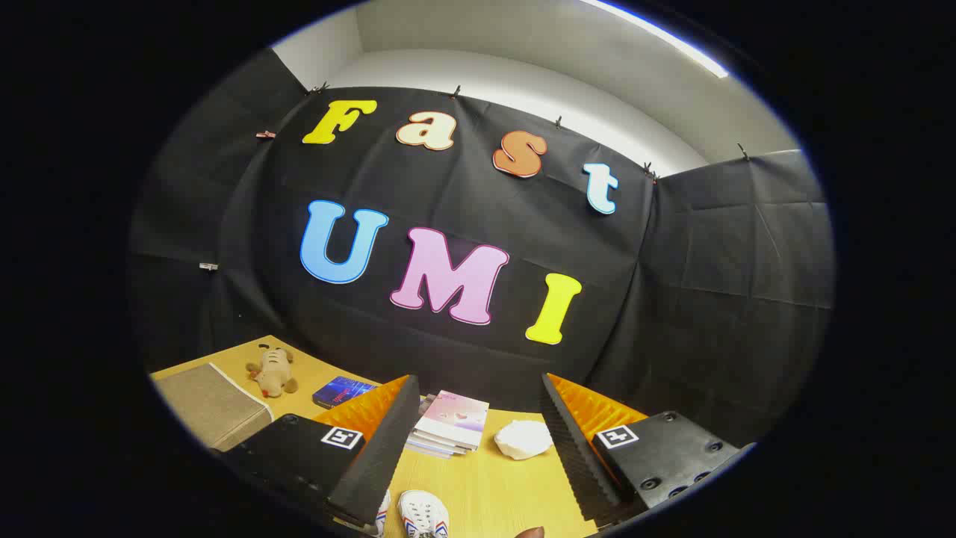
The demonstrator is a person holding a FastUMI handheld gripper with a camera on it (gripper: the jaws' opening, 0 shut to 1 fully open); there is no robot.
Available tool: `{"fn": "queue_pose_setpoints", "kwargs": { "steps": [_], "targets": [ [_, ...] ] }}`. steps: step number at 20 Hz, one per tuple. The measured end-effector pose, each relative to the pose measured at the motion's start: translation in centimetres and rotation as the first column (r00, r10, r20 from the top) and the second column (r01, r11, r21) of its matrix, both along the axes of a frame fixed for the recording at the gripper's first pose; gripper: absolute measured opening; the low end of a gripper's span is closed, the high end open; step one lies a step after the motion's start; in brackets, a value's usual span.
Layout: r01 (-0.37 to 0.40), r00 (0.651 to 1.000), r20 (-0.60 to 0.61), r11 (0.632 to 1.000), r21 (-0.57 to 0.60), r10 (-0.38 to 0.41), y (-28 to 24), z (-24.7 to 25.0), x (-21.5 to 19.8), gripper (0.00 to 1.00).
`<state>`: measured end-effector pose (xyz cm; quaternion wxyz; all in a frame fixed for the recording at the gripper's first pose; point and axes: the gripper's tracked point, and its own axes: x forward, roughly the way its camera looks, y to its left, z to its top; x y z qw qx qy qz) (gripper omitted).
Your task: Open the storage box then place both shoes into the box .Put the left shoe in first, then the right shoe, with the right side of both shoes facing outward in a uniform manner.
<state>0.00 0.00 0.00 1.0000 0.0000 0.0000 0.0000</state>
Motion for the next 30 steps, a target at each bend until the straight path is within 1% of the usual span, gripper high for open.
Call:
{"fn": "queue_pose_setpoints", "kwargs": {
  "steps": [4, 8, 12, 17, 20, 23, 26, 28, 29, 30],
  "targets": [
    [-0.006, 1.0, -0.011, 1.0, -0.001, 0.006, 0.7, -0.3, 0.1, 0.97],
    [0.002, 1.0, -0.012, 1.0, 0.03, -0.002, 0.5, -0.1, 0.3, 0.97],
    [0.007, 1.0, -0.018, 1.0, 0.031, -0.006, 0.3, -0.1, 0.6, 0.97],
    [-0.014, 1.0, -0.025, 1.0, 0.027, 0.015, 1.3, -0.4, 0.8, 0.97],
    [-0.074, 0.997, -0.033, 0.996, 0.057, 0.076, 2.9, -0.7, 0.9, 0.97],
    [-0.174, 0.983, -0.041, 0.977, 0.126, 0.181, 5.5, -1.0, 1.1, 0.97],
    [-0.291, 0.952, -0.039, 0.936, 0.2, 0.305, 8.5, -1.5, 0.9, 0.97],
    [-0.347, 0.929, -0.041, 0.904, 0.249, 0.368, 10.3, -2.1, 0.9, 0.97],
    [-0.377, 0.914, -0.041, 0.884, 0.276, 0.403, 11.3, -2.3, 0.8, 0.97],
    [-0.416, 0.893, -0.038, 0.855, 0.309, 0.448, 12.7, -2.5, 0.7, 0.97]
  ]
}}
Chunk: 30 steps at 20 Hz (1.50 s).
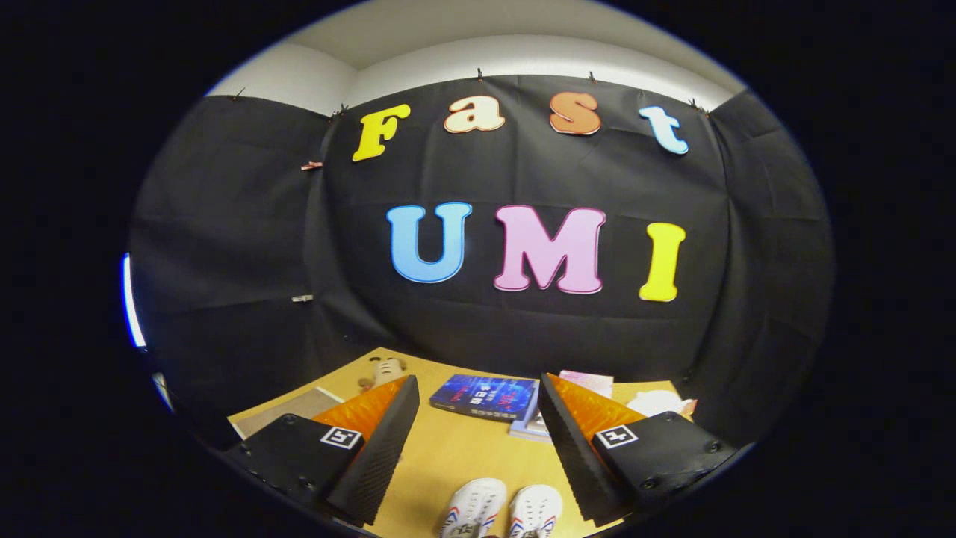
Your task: Open the storage box then place both shoes into the box .Put the left shoe in first, then the right shoe, with the right side of both shoes facing outward in a uniform manner.
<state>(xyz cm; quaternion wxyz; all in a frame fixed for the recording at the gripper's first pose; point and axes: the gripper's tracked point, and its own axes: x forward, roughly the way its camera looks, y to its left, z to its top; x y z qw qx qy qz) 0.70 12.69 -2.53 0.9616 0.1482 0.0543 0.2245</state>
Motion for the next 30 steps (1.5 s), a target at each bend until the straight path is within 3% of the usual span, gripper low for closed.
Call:
{"fn": "queue_pose_setpoints", "kwargs": {
  "steps": [2, 5, 7, 9, 13, 16, 23, 27, 30],
  "targets": [
    [-0.109, 0.992, -0.047, 0.99, 0.091, 0.114, 2.8, -0.6, -0.6, 0.98],
    [-0.235, 0.952, -0.136, 0.939, 0.252, 0.275, 6.6, -2.4, -1.9, 0.98],
    [-0.29, 0.907, -0.192, 0.886, 0.363, 0.375, 8.7, -4.0, -2.5, 0.98],
    [-0.32, 0.844, -0.241, 0.81, 0.491, 0.479, 10.7, -5.7, -3.1, 0.98],
    [-0.294, 0.684, -0.321, 0.65, 0.701, 0.655, 14.4, -10.0, -5.1, 0.98],
    [-0.247, 0.594, -0.332, 0.559, 0.792, 0.733, 16.7, -11.9, -6.2, 0.97],
    [-0.158, 0.425, -0.333, 0.431, 0.888, 0.842, 20.7, -16.7, -7.0, 0.96],
    [-0.117, 0.353, -0.354, 0.416, 0.902, 0.866, 22.5, -19.5, -7.3, 0.96],
    [-0.105, 0.317, -0.326, 0.375, 0.921, 0.891, 23.5, -19.5, -8.0, 0.96]
  ]
}}
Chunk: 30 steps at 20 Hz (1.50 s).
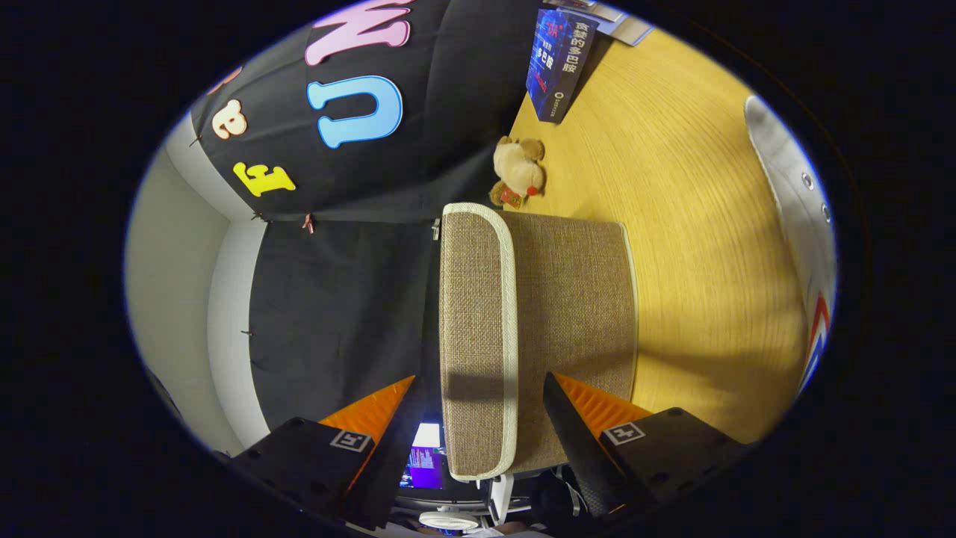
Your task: Open the storage box then place both shoes into the box .Put the left shoe in first, then the right shoe, with the right side of both shoes facing outward in a uniform manner.
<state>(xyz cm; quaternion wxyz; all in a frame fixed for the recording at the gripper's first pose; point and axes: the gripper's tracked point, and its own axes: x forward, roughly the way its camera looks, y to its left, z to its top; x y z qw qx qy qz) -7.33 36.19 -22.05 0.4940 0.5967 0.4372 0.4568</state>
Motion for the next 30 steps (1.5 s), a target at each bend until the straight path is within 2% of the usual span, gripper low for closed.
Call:
{"fn": "queue_pose_setpoints", "kwargs": {
  "steps": [4, 5, 7, 9, 10, 15, 18, 22, 26, 30],
  "targets": [
    [-0.021, 1.0, -0.018, 0.998, 0.051, 0.022, 0.7, 0.5, -0.6, 0.95],
    [-0.028, 0.999, -0.021, 0.998, 0.049, 0.03, 1.1, 0.3, -0.7, 0.91],
    [-0.065, 0.995, -0.073, 0.994, 0.086, 0.071, 0.8, 0.7, -0.9, 0.72],
    [-0.093, 0.989, -0.106, 0.992, 0.091, 0.102, 1.2, 0.5, -1.2, 0.68],
    [-0.105, 0.987, -0.111, 0.99, 0.095, 0.115, 0.9, 0.5, -1.4, 0.55],
    [-0.114, 0.99, -0.078, 0.99, 0.087, 0.121, 0.2, 0.9, -1.9, 0.11],
    [-0.094, 0.994, -0.048, 0.989, 0.112, 0.099, -0.6, 2.4, -1.7, 0.05],
    [-0.068, 0.998, 0.011, 0.992, 0.106, 0.068, -1.0, 5.5, -1.2, 0.05],
    [-0.054, 0.989, 0.141, 0.989, 0.135, 0.035, -1.0, 12.3, -0.5, 0.05],
    [-0.061, 0.96, 0.278, 0.993, 0.103, 0.03, 1.8, 18.9, -0.2, 0.05]
  ]
}}
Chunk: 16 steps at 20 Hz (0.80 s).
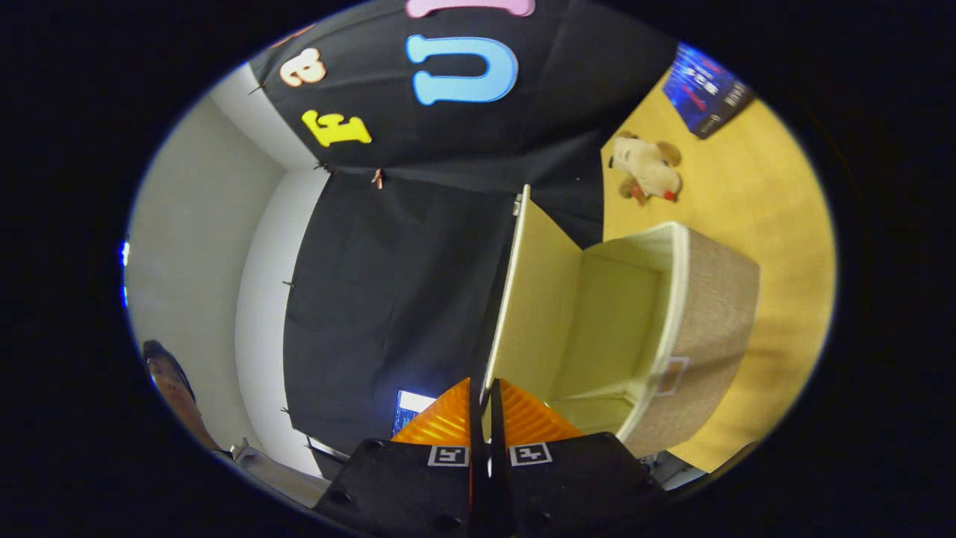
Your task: Open the storage box then place both shoes into the box .Put the left shoe in first, then the right shoe, with the right side of both shoes facing outward in a uniform manner.
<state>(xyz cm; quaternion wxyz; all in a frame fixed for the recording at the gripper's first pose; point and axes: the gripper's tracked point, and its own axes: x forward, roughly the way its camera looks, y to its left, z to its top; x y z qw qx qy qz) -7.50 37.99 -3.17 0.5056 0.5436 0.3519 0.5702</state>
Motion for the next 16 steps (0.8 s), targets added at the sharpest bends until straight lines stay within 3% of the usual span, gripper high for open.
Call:
{"fn": "queue_pose_setpoints", "kwargs": {
  "steps": [7, 16],
  "targets": [
    [-0.016, 1.0, 0.02, 0.996, -0.086, 0.018, 8.4, 8.0, 0.6, 0.07],
    [-0.039, 0.999, -0.02, 0.988, -0.149, 0.037, 18.1, 10.1, 1.4, 0.08]
  ]
}}
